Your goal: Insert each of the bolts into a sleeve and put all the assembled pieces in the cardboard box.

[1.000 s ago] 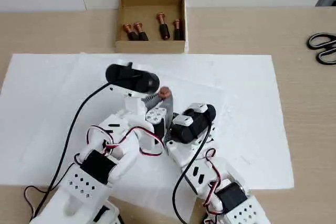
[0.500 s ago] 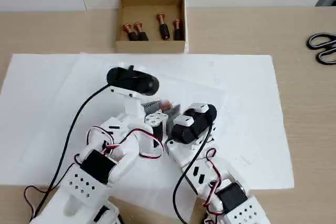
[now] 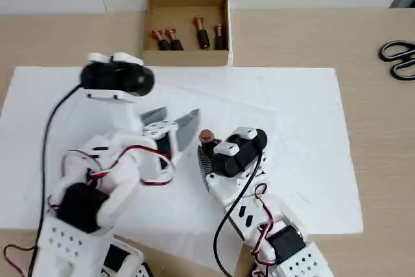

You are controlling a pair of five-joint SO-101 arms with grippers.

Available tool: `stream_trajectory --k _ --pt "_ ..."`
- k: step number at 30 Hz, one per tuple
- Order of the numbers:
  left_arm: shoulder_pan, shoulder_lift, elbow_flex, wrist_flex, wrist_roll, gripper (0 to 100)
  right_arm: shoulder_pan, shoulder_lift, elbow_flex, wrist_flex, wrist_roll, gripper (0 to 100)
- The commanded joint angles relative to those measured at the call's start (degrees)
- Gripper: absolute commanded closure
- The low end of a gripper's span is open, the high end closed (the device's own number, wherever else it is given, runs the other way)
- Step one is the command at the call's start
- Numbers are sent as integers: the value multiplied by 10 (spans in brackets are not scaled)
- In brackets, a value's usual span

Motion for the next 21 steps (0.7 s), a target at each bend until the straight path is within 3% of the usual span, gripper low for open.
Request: stream_trajectory --k 1,5,9,21 --pt "-23 -4 -44 67 -18 793 54 -7 -55 63 1 995" --pt "-27 -6 -44 106 -18 794 87 29 -183 204 28 995" --pt "-27 -6 -41 114 -18 796 128 160 -345 221 41 995" --pt "-28 -7 -42 114 -19 797 138 862 -1012 209 54 995"
